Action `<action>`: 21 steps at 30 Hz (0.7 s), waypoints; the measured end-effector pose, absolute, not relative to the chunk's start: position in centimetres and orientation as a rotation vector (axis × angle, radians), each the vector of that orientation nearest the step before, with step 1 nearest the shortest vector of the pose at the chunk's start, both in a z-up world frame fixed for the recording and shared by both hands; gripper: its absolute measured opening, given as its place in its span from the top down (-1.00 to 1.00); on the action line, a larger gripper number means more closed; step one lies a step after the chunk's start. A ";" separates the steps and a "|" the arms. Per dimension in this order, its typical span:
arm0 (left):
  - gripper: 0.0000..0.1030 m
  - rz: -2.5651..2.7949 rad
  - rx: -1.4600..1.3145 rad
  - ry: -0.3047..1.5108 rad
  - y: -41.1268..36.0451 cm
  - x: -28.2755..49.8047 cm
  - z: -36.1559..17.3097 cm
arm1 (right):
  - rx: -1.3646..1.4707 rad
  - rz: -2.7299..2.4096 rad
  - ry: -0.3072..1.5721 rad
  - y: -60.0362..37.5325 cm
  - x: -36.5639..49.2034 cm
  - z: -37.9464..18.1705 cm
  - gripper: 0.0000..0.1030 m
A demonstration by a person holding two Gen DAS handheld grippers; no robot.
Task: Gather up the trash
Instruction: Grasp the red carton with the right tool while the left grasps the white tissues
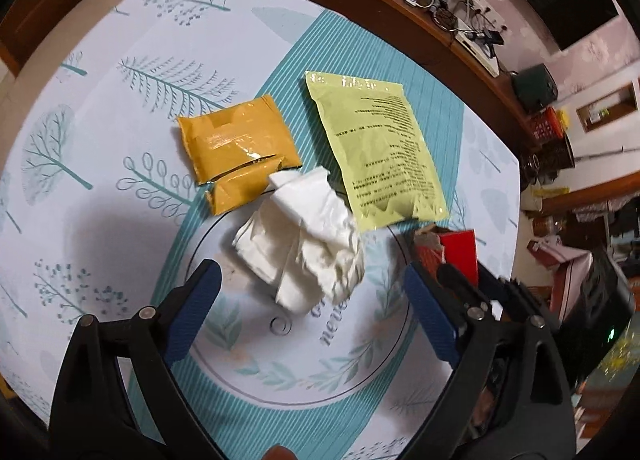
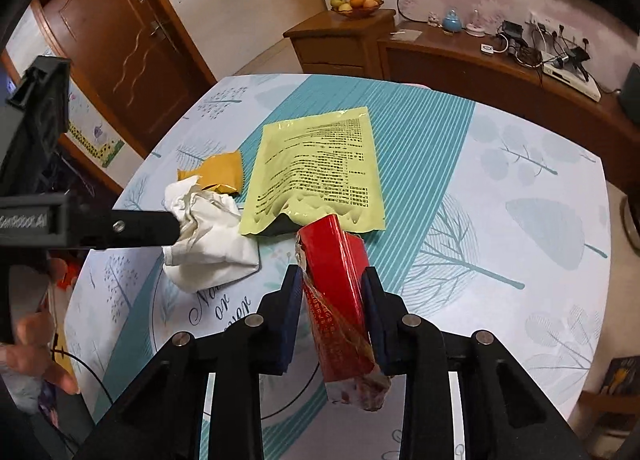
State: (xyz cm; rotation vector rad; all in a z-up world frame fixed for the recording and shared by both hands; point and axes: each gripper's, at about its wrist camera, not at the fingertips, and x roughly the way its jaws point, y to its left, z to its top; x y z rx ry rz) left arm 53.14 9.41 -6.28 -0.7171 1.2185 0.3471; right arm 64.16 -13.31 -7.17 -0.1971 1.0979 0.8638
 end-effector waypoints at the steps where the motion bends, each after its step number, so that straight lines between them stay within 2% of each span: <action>1: -0.77 0.358 -0.732 1.222 9.6 53.4 -6.7 | -0.194 0.864 1.100 -13.3 64.1 -7.3 0.43; 18: -0.77 0.472 -0.932 1.236 11.2 54.7 -12.2 | -0.152 0.872 1.129 -12.8 63.6 -8.8 0.43; 21: -0.56 0.519 -0.956 1.216 11.1 54.5 -12.7 | -0.156 0.869 1.126 -12.8 63.5 -8.8 0.44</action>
